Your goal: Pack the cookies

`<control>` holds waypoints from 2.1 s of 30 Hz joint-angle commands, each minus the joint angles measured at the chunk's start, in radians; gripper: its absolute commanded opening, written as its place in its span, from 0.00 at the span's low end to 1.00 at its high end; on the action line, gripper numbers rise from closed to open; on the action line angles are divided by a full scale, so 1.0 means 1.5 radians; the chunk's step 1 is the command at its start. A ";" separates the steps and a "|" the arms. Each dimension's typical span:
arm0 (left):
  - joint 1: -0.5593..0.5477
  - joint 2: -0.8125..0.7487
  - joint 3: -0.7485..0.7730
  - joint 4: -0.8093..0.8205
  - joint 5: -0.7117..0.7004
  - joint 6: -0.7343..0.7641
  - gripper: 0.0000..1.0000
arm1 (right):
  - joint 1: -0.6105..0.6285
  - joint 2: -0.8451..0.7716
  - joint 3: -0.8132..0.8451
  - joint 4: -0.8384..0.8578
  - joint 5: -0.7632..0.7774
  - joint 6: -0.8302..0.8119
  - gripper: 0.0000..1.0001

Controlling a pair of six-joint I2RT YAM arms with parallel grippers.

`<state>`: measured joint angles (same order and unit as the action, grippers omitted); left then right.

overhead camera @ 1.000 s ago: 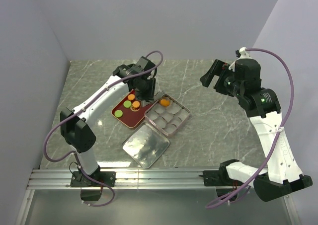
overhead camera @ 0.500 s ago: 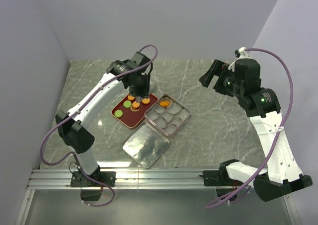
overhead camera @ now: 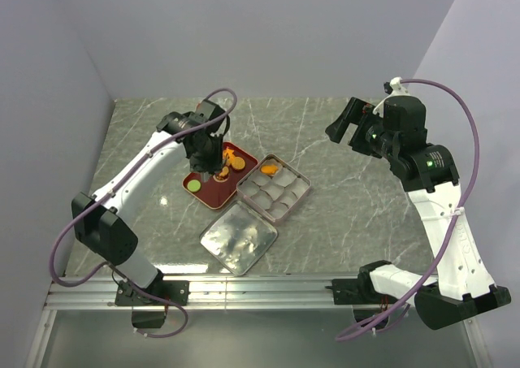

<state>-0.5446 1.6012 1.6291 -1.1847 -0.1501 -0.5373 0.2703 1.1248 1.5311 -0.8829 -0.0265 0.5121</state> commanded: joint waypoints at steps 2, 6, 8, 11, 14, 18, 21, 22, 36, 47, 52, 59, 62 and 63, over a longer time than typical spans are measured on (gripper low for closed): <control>-0.002 -0.053 -0.050 0.020 -0.007 -0.014 0.44 | -0.005 -0.015 -0.001 0.022 0.003 -0.001 1.00; -0.002 -0.067 -0.082 0.030 -0.002 -0.021 0.45 | -0.005 -0.019 -0.011 0.023 0.004 0.001 1.00; -0.002 -0.069 -0.087 0.033 0.001 -0.020 0.45 | -0.005 -0.020 -0.013 0.024 0.003 0.002 1.00; -0.003 -0.067 -0.092 0.036 0.004 -0.018 0.45 | -0.004 -0.018 -0.013 0.025 0.001 0.002 1.00; -0.002 -0.063 -0.091 0.039 0.008 -0.017 0.47 | -0.004 -0.015 -0.011 0.026 -0.001 0.004 1.00; -0.003 -0.061 -0.102 0.044 0.011 -0.017 0.50 | -0.002 -0.014 -0.019 0.027 0.000 0.004 1.00; -0.004 -0.058 -0.109 0.049 0.015 -0.015 0.51 | -0.002 -0.016 -0.026 0.028 0.000 0.004 1.00; -0.004 -0.057 -0.109 0.051 0.016 -0.014 0.51 | -0.001 -0.016 -0.027 0.029 0.001 0.004 1.00; -0.012 -0.013 -0.093 0.048 -0.005 -0.007 0.47 | -0.001 -0.017 -0.028 0.030 0.006 0.003 1.00; -0.013 0.023 -0.068 0.045 -0.005 -0.003 0.41 | 0.002 -0.016 -0.021 0.028 0.007 0.003 1.00; -0.014 0.026 -0.056 0.039 -0.006 -0.001 0.33 | 0.005 -0.013 -0.019 0.028 0.007 0.003 1.00; -0.014 0.032 0.002 0.003 -0.022 0.001 0.30 | 0.010 -0.007 -0.011 0.029 0.005 0.003 1.00; -0.013 0.035 0.034 -0.014 -0.027 0.002 0.27 | 0.012 -0.006 -0.011 0.030 0.005 0.003 1.00; -0.014 0.036 0.041 -0.018 -0.025 0.002 0.27 | 0.012 -0.005 -0.011 0.030 0.004 0.003 1.00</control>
<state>-0.5598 1.6531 1.6199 -1.1828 -0.1623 -0.5419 0.2790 1.1172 1.4906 -0.8753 -0.0242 0.5190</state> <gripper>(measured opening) 0.383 0.997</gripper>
